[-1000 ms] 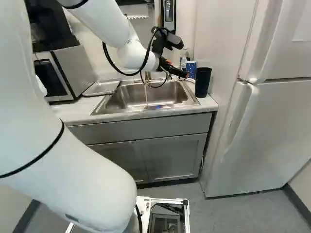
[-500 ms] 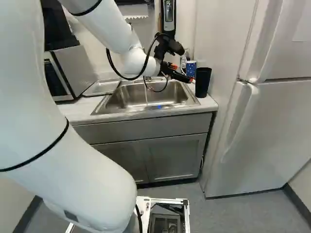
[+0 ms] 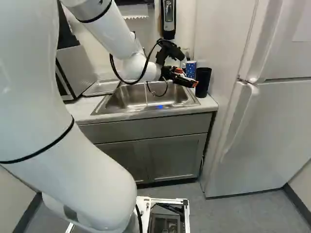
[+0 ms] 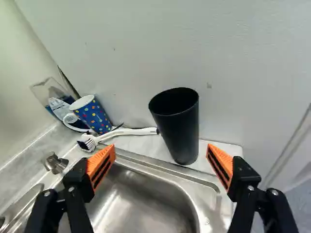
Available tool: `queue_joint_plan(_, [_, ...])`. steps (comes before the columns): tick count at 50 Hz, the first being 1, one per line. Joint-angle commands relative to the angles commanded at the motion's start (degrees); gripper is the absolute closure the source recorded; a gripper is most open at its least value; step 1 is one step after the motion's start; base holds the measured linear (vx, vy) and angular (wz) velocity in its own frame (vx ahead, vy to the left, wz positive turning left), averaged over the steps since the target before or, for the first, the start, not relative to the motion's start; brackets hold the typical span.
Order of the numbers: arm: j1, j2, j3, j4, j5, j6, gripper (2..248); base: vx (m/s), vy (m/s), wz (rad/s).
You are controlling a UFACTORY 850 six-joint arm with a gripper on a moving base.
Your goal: Rinse the cup and place it in the tray
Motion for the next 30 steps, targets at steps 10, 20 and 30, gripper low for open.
queue_joint_plan(10, [0.1,-1.1,-0.4,0.7,3.1,0.0,3,0.000,0.000,0.000])
queue_joint_plan(20, [0.3,-2.3,-1.5,1.2,5.8,0.0,3,0.000,0.000,0.000])
queue_joint_plan(30, [0.7,-3.5,-2.4,1.4,8.1,0.0,3,0.000,0.000,0.000])
